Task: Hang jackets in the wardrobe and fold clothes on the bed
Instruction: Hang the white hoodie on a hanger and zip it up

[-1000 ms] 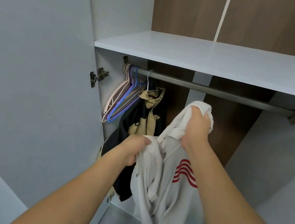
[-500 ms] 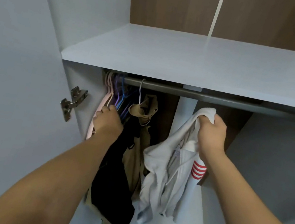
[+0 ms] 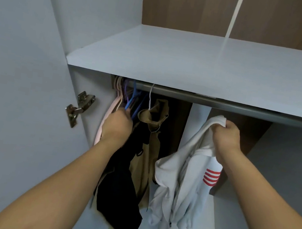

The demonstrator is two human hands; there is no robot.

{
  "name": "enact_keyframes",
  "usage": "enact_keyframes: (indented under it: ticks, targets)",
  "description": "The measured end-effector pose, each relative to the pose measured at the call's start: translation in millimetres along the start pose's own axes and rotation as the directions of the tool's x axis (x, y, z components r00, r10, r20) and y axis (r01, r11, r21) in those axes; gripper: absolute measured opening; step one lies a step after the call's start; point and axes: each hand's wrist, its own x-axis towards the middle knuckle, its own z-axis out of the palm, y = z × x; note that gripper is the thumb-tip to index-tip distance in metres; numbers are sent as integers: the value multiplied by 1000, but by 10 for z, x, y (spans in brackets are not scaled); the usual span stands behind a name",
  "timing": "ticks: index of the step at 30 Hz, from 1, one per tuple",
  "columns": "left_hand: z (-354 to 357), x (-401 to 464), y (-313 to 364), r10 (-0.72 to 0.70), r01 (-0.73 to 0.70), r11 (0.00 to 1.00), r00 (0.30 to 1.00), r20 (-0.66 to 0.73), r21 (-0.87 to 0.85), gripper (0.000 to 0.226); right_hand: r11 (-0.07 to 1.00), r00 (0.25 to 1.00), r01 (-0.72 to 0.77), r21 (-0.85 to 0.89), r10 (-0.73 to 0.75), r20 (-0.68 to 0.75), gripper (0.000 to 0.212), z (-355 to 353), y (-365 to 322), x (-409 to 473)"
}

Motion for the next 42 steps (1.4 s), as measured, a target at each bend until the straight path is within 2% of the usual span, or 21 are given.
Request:
enact_keyframes:
  ticks: [3, 8, 11, 14, 17, 20, 22, 25, 27, 29, 30, 31, 33, 35, 36, 37, 38, 39, 40, 41, 42]
  targets:
    - [-340, -533, 40, 33, -33, 999, 999, 10, 37, 40, 997, 998, 58, -53, -55, 42, 24, -63, 42, 65]
    - [-938, -1407, 268, 62, -73, 977, 996, 62, 200, 50, 960, 985, 124, -252, -88, 150, 37, -154, 150, 225]
    - [-1203, -1800, 510, 152, -170, 954, 984, 90, 247, 48, 948, 986, 115, -298, -74, 146, 39, -250, 285, 271]
    - [-1238, -2094, 768, 104, -134, 979, 977, 187, 156, 54, 961, 989, 76, -267, -40, 139, 27, -371, 390, 226]
    - [-1080, -2241, 952, 98, -133, 985, 954, 282, 106, 54, 954, 979, 105, -279, -50, 198, 9, -503, 349, 97]
    - [-871, -2242, 1051, 151, -170, 985, 944, 292, 41, 53, 944, 949, 171, -284, -80, 304, 12, -656, 197, -84]
    - [-641, -2153, 1074, 164, -166, 986, 922, 351, -25, 52, 948, 918, 209, -241, -105, 382, 12, -763, 74, -263]
    - [-247, -2025, 958, 97, 31, 967, 873, 478, -252, 53, 965, 881, 257, -57, -209, 425, 19, -865, -61, -645]
    - [-43, -2042, 861, 84, 194, 868, 850, 520, -458, 55, 949, 857, 314, 41, -302, 418, 27, -998, -34, -865]
    - [103, -2105, 793, 158, 191, 770, 868, 472, -609, 56, 869, 807, 489, -69, -422, 413, 18, -1127, 104, -931]
    - [138, -2125, 804, 212, 153, 734, 874, 437, -662, 55, 769, 779, 597, -229, -487, 396, 11, -1195, 147, -901]
    - [159, -2146, 838, 259, 114, 716, 873, 414, -689, 54, 644, 743, 667, -375, -538, 398, 15, -1277, 177, -843]
    - [135, -2122, 921, 280, 40, 732, 892, 354, -680, 53, 441, 660, 748, -496, -576, 482, 26, -1322, 106, -681]
    - [128, -2073, 1047, 247, -35, 821, 922, 300, -569, 52, 321, 637, 758, -568, -549, 541, 24, -1320, -14, -577]
    - [143, -2054, 1106, 235, -107, 889, 941, 244, -445, 49, 332, 671, 728, -600, -527, 522, 22, -1318, -27, -513]
    - [184, -2065, 1161, 228, -188, 948, 964, 136, -256, 40, 392, 718, 685, -614, -504, 480, 22, -1319, -18, -446]
    - [235, -2102, 1185, 228, -229, 973, 973, -33, -39, 25, 483, 778, 619, -620, -486, 398, 24, -1323, 2, -407]
    - [301, -2175, 1184, 240, -223, 969, 950, -202, 104, 17, 568, 831, 546, -616, -465, 307, 24, -1330, 21, -369]
    - [386, -2292, 1162, 279, -233, 957, 901, -332, 174, 27, 630, 865, 485, -606, -449, 226, 22, -1340, 29, -346]
    - [507, -2448, 1101, 340, -296, 940, 853, -397, 171, 32, 667, 882, 447, -597, -442, 166, 21, -1350, 25, -326]
    - [657, -2633, 1023, 387, -365, 921, 829, -403, 135, 30, 685, 886, 428, -589, -447, 124, 21, -1366, 4, -315]
